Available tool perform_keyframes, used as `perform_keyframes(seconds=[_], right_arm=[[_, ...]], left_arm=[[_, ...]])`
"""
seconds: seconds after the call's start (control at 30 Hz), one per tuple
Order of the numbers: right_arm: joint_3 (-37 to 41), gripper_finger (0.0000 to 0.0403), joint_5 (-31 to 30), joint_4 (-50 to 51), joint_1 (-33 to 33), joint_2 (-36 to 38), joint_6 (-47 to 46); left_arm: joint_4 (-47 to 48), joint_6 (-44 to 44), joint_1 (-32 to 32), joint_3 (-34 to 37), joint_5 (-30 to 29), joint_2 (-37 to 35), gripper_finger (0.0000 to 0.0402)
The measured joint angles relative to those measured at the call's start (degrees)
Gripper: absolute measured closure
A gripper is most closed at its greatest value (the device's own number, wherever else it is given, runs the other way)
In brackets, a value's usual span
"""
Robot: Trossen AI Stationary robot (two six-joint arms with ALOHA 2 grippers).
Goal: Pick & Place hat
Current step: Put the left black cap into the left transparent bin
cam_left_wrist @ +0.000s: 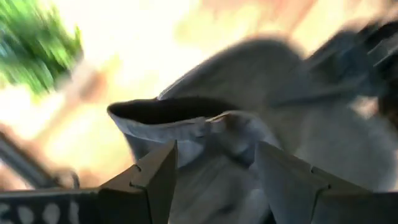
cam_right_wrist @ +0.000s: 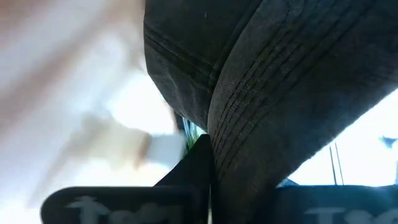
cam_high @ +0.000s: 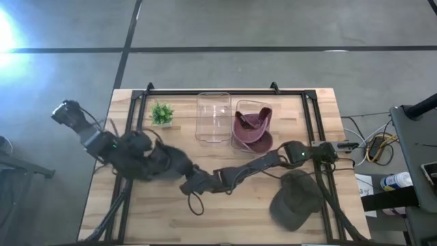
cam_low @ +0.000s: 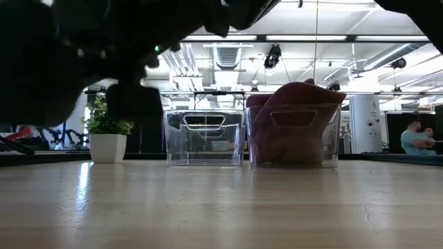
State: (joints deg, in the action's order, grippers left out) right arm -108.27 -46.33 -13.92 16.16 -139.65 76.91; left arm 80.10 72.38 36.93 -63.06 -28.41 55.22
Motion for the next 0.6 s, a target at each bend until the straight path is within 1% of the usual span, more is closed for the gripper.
perform_keyframes(seconds=[0.1,0.2,0.3,0.4,0.47,0.6], right_arm=[[0.0,0.039,-8.2,-0.1,0.0,1.6,-6.7],[0.0,0.039,-16.6,-0.2,-0.1,3.3,-14.3],[-0.1,0.039,-23.2,-0.1,0.0,4.8,-21.5],[-0.1,0.039,-29.5,0.0,0.2,6.5,-32.0],[-0.1,0.039,-33.2,0.0,0.2,7.6,-38.8],[-0.1,0.039,-37.5,0.0,0.1,9.1,-50.5]], left_arm=[[1.1,-1.3,0.4,-6.8,-8.7,0.0,0.0191],[0.9,-6.2,1.2,-12.7,-16.9,0.2,0.0191],[0.8,-11.2,1.5,-17.3,-23.2,0.5,0.0191],[0.8,-14.6,1.5,-19.8,-27.0,0.6,0.0191],[0.8,-16.1,1.5,-20.4,-28.6,0.6,0.0191],[0.8,-16.8,1.5,-19.3,-30.2,0.6,0.0191]])
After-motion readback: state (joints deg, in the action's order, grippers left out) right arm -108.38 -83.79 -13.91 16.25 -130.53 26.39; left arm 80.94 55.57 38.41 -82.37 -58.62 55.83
